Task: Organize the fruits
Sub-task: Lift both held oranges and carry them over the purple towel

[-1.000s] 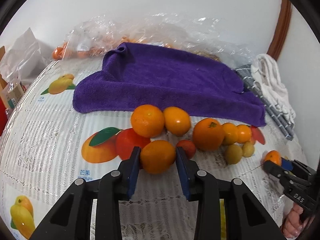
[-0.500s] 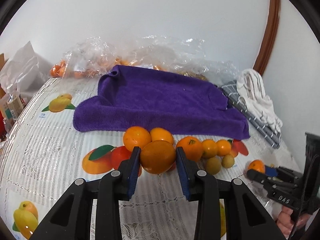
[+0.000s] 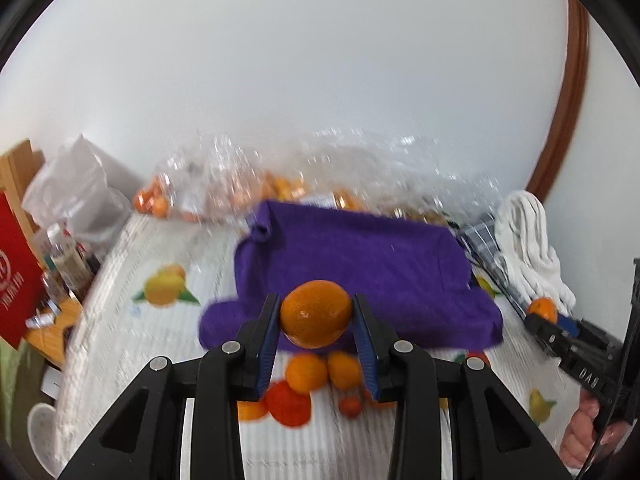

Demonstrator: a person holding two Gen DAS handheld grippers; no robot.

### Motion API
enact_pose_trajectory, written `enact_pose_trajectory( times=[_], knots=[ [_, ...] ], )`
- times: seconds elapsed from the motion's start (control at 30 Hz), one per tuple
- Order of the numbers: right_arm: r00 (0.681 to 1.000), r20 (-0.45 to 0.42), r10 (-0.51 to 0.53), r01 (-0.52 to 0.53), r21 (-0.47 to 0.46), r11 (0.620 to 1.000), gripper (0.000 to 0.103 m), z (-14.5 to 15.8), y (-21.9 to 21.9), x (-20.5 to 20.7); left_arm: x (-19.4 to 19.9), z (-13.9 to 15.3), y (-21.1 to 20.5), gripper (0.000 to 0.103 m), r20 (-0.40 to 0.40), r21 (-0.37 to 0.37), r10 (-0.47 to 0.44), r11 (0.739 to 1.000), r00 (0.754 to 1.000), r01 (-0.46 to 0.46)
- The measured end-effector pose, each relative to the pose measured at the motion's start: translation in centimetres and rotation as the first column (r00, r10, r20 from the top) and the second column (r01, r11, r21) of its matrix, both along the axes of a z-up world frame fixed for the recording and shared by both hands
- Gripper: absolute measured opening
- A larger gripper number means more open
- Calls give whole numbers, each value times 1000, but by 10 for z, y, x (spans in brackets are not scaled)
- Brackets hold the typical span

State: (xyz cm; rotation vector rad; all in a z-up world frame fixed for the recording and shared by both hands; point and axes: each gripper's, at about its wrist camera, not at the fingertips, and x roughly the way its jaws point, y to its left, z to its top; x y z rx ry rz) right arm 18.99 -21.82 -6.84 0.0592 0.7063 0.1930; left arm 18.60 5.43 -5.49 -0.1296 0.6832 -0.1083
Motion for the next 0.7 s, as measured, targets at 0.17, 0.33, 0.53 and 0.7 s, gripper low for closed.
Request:
enact_pose_trajectory(
  times=[0.17,0.33,0.53,0.7],
  knots=[
    [999,47,-11,13,-32,999,41,26,5,51,30,16,1,33,13,7,19,1000,1000,-19],
    [999,51,7,-6,-20,1000,41,32,13,98,64,16,-5,34,9,4,30,1000,999,-30],
    [999,35,2,-3,24,1000,41,22,14,142,108,0,-14,34,-34,-14,30,999,999,-30],
    [999,-43,0,1,30,1000,41,-8,6,167,135,-32,-23,34,-68,25,14,1000,998,-12]
  ],
)
